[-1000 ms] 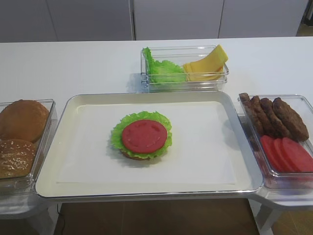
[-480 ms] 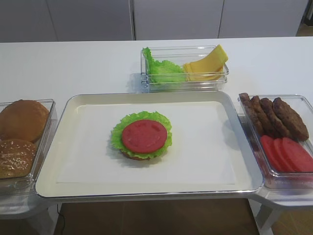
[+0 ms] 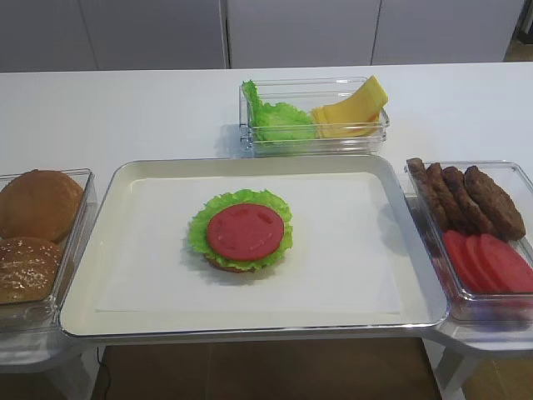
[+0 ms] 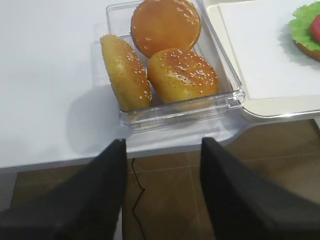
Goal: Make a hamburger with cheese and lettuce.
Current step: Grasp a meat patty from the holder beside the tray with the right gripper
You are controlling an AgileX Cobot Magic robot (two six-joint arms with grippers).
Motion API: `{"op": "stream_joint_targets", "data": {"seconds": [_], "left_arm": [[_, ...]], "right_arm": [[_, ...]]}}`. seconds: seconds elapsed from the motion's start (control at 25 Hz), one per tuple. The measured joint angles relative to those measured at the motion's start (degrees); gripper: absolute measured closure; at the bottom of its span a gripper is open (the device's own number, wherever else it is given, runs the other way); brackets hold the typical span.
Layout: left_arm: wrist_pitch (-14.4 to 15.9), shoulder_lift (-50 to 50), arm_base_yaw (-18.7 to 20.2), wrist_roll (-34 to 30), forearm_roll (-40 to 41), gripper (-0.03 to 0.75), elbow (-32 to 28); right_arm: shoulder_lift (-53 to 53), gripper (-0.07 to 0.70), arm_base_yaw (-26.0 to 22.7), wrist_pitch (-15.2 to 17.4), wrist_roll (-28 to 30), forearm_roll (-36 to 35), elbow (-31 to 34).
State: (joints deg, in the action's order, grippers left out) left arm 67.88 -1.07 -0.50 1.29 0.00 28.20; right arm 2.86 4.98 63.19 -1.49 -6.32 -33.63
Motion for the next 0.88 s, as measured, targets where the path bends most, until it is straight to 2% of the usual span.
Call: {"op": "stream_joint_targets", "data": {"seconds": [0.16, 0.44, 0.64, 0.8, 0.88], "left_arm": [[0.0, 0.0, 0.0, 0.0, 0.0, 0.356, 0.0], [0.0, 0.0, 0.0, 0.0, 0.0, 0.356, 0.0], [0.0, 0.0, 0.0, 0.0, 0.0, 0.356, 0.0], [0.0, 0.0, 0.0, 0.0, 0.0, 0.356, 0.0], [0.0, 0.0, 0.0, 0.0, 0.0, 0.356, 0.0]], "right_arm": [[10.16, 0.145, 0.0, -1.57, 0.0, 0.0, -4.95], [29.38, 0.152, 0.0, -6.57, 0.26, -0.49, -14.23], [42.8, 0.155, 0.11, -7.95, 0.47, -3.42, -20.06], [51.88, 0.155, 2.92, -8.31, 0.14, -3.79, -24.37], [55.87, 0.155, 5.67, -8.34, -2.07, -1.67, -26.7]]}}
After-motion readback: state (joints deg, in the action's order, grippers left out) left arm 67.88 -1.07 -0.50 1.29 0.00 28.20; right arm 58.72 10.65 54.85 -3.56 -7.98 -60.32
